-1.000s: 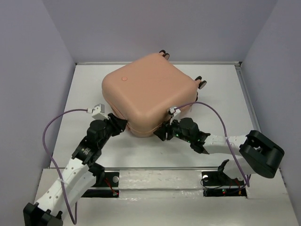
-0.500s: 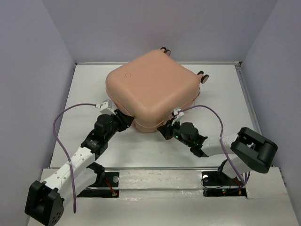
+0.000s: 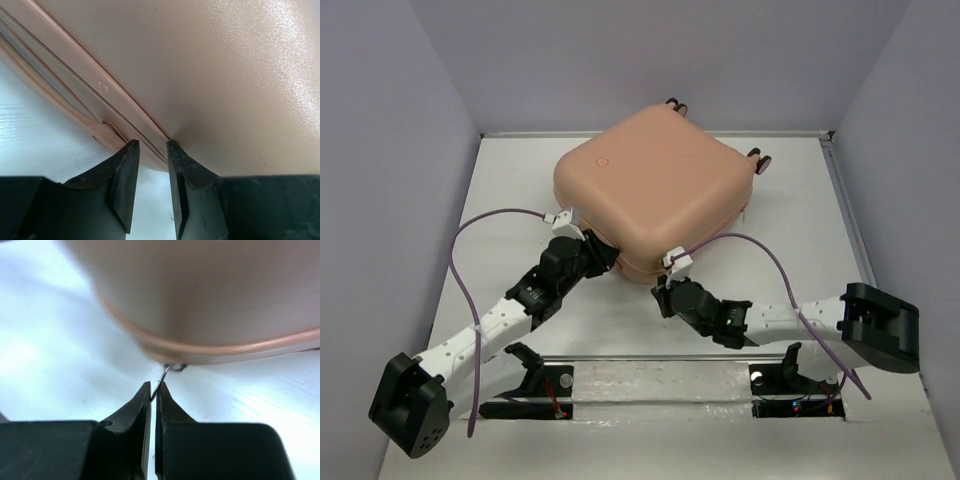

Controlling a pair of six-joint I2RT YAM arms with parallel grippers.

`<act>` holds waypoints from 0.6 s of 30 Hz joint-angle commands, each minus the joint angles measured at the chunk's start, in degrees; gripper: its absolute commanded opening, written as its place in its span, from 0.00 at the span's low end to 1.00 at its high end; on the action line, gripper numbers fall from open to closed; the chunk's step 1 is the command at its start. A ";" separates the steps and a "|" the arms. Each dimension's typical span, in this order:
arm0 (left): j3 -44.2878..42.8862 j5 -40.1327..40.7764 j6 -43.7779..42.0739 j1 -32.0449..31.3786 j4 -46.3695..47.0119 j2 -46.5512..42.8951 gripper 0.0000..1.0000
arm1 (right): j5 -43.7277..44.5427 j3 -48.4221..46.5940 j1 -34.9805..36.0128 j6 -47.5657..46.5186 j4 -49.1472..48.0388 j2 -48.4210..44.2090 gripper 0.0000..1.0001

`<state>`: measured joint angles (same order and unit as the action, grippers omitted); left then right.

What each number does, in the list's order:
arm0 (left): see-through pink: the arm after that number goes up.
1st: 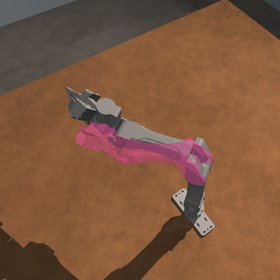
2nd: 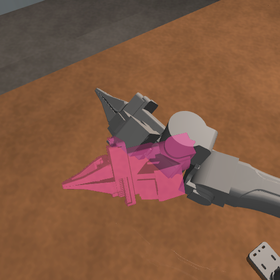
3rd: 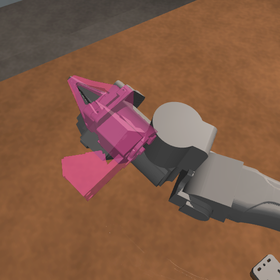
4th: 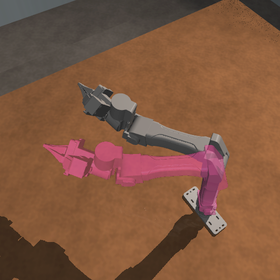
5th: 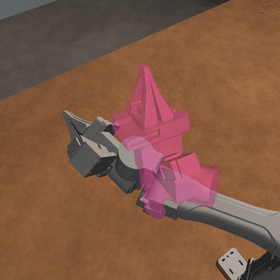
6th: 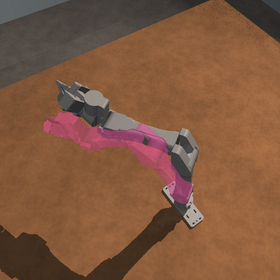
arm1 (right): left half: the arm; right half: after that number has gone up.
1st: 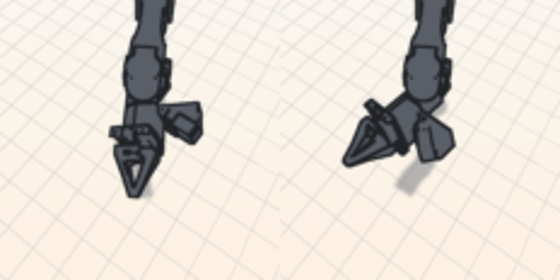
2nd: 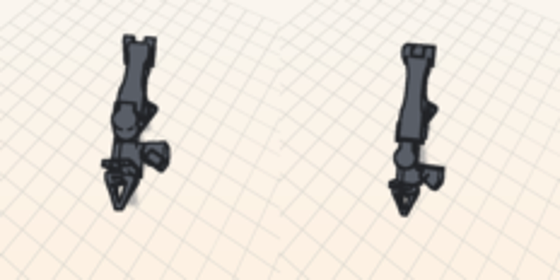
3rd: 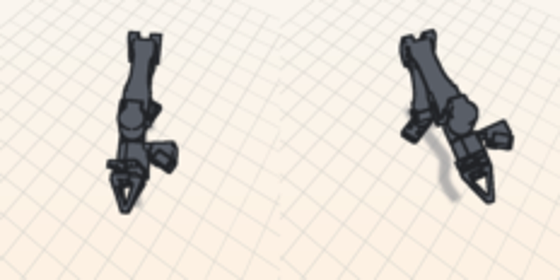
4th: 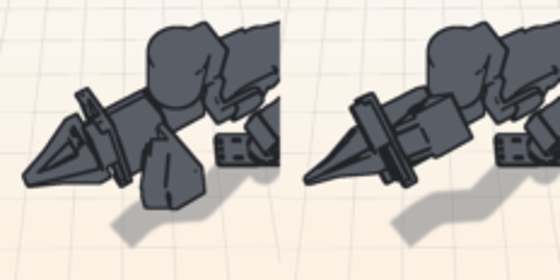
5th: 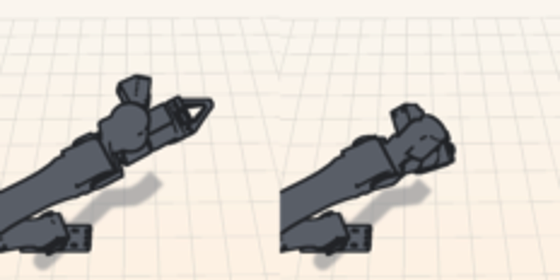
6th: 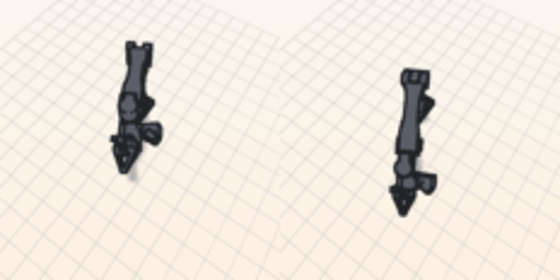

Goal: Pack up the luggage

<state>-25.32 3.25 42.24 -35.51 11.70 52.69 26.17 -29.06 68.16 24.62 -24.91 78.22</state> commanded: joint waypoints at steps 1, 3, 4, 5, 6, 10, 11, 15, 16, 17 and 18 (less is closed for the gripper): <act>-8.68 -0.35 1.62 -2.55 11.32 5.31 0.41 | -14.90 -8.72 13.57 3.23 11.54 0.53 0.07; -10.18 -0.52 1.27 -3.51 11.41 6.55 0.40 | -15.37 -10.23 14.10 4.03 9.98 1.58 0.07; -10.71 -0.61 1.01 -4.13 11.41 7.68 0.40 | -13.88 -10.84 14.10 4.29 9.09 2.20 0.07; -11.58 -0.35 0.74 -4.83 11.41 8.22 0.40 | -9.26 -12.15 14.10 4.38 9.00 3.86 0.07; -11.85 -0.52 0.22 -5.97 11.41 9.09 0.40 | -6.69 -15.38 14.10 4.30 8.91 4.74 0.07; -14.31 1.24 -4.42 -6.68 6.75 9.72 0.34 | 0.20 -18.31 11.74 4.05 -2.58 8.96 0.07; -17.36 2.98 -5.14 -6.42 1.27 9.89 0.34 | 1.59 -18.92 11.73 3.86 -3.47 9.41 0.07; -20.98 4.39 -9.63 -6.07 -3.61 9.28 0.38 | -1.03 -18.58 11.20 4.03 -9.54 11.69 0.07; -22.04 5.44 -10.24 -6.15 -5.18 9.02 0.43 | -1.38 -18.58 11.20 4.29 -9.11 11.96 0.07; -22.83 7.89 -11.03 -5.72 -7.64 8.67 0.58 | -2.08 -17.10 11.20 6.21 -8.59 11.53 0.08; -24.32 8.35 -11.12 -5.11 -8.36 7.53 0.66 | -2.53 -15.69 11.20 6.66 -8.58 11.00 0.23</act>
<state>-41.76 13.85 32.69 -39.38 -4.60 62.17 37.65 -43.31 74.56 27.68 -19.79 90.02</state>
